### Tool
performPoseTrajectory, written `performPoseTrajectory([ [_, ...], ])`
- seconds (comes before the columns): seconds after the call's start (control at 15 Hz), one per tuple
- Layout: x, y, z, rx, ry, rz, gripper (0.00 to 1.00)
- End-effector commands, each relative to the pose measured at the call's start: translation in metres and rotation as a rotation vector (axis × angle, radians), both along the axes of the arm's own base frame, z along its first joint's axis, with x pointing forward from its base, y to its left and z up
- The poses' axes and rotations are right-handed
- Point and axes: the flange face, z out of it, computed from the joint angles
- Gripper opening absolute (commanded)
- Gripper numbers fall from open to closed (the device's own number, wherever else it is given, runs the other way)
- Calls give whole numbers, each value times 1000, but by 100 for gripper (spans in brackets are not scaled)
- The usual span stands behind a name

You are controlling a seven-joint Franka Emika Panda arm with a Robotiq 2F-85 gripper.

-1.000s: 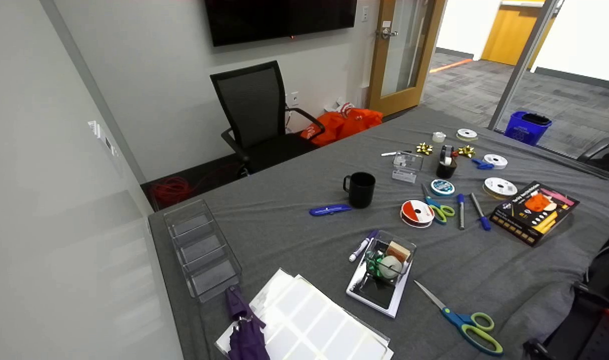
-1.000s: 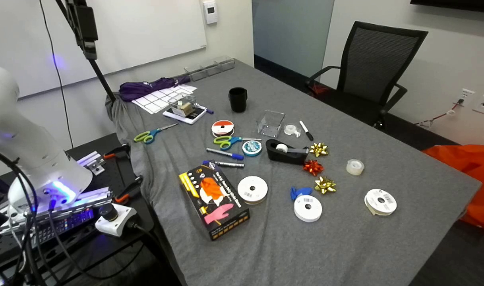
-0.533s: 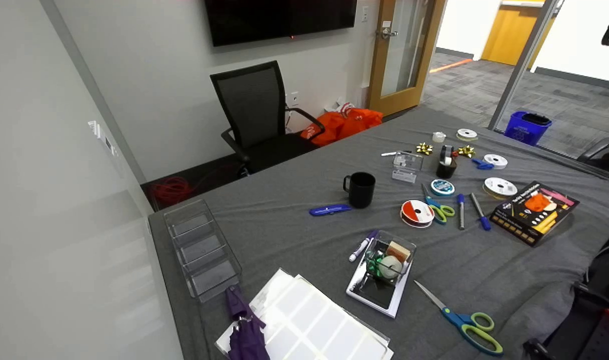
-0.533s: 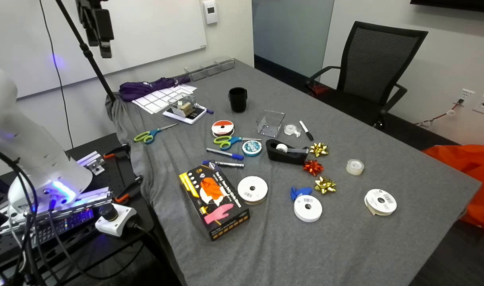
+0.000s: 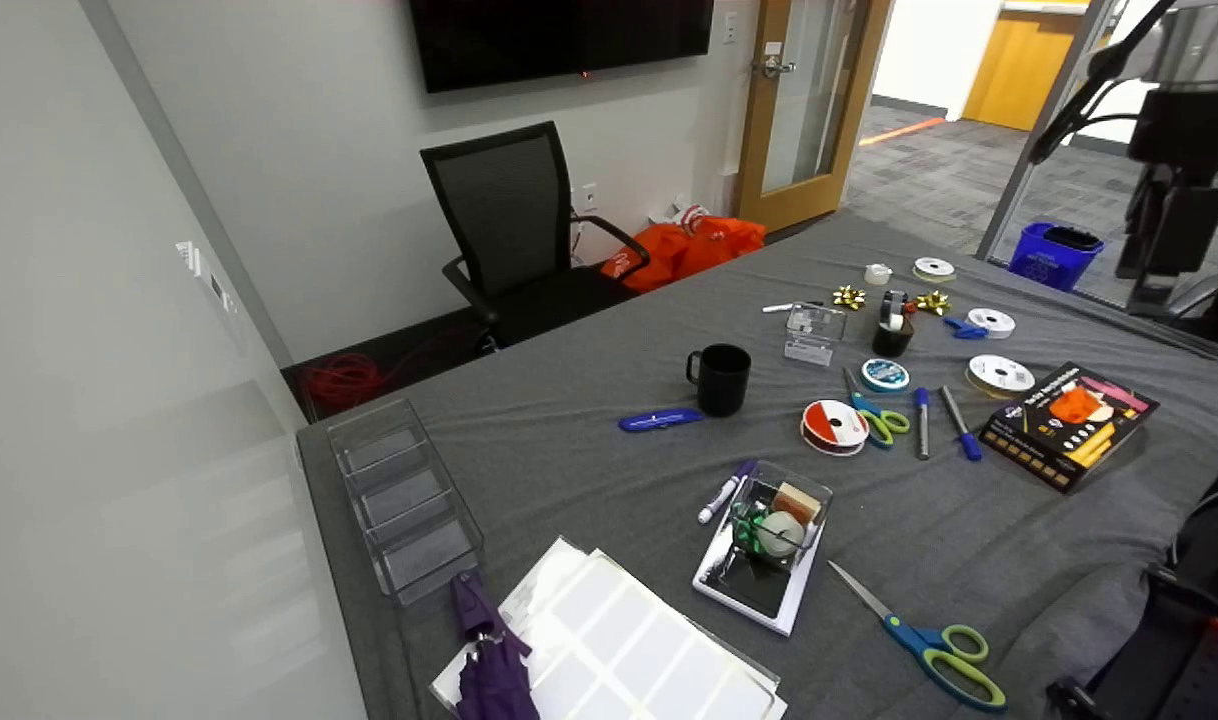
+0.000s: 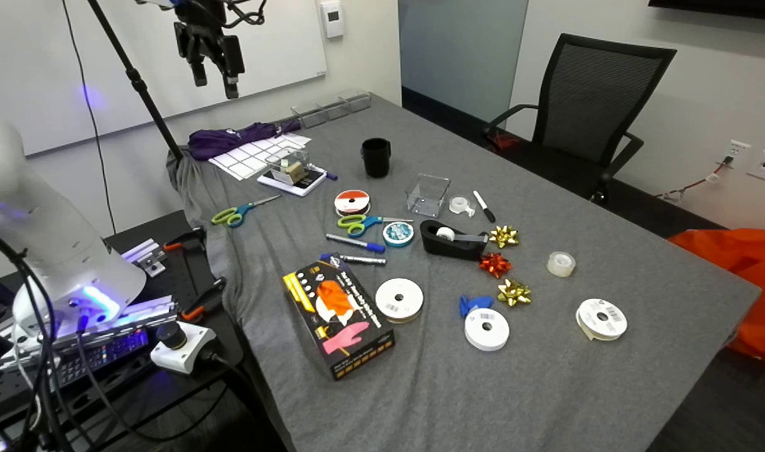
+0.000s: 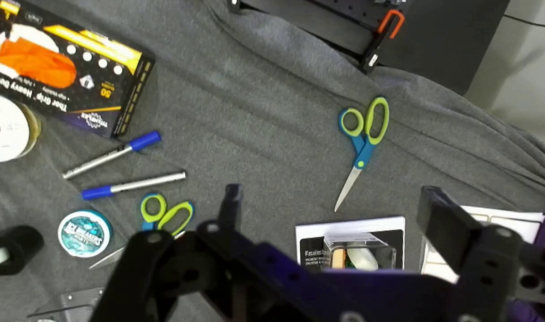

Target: Put the masking tape on the table

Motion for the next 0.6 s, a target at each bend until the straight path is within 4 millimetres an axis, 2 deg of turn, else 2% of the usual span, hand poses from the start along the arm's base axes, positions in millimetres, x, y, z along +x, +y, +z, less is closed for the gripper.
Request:
performPoseTrajectory([
  [0.0, 16, 5, -22, -95, 72, 152, 100],
  [0.07, 16, 2, -23, -157, 108, 137, 100],
  [0.13, 10, 4, -21, -90, 53, 111, 100],
  [0.27, 12, 4, -27, -133, 83, 130, 100],
  [0.53, 13, 4, -25, -139, 90, 132, 100],
])
